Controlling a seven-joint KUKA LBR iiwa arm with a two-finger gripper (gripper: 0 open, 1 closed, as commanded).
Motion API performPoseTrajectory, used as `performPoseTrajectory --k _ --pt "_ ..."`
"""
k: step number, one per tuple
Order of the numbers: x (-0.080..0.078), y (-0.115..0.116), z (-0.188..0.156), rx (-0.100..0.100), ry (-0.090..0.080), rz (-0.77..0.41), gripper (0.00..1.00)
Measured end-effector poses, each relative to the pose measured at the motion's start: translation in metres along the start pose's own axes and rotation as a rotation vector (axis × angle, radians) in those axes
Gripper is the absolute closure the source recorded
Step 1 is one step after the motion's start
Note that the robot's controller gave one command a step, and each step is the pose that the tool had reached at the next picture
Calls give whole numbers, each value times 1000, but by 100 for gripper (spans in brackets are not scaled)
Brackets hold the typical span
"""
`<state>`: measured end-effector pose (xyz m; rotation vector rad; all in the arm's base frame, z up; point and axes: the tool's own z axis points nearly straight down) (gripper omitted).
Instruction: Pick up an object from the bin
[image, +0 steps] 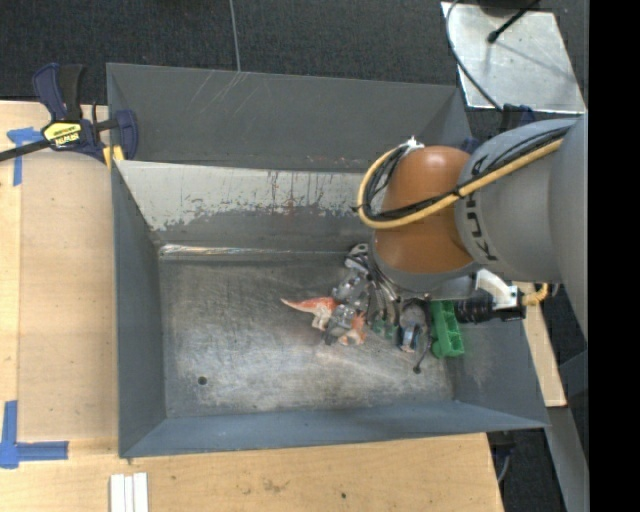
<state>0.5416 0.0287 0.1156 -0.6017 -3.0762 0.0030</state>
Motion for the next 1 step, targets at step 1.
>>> performPoseTrajectory --k 1 --pt "-2 1 -20 -3 -7 0 100"
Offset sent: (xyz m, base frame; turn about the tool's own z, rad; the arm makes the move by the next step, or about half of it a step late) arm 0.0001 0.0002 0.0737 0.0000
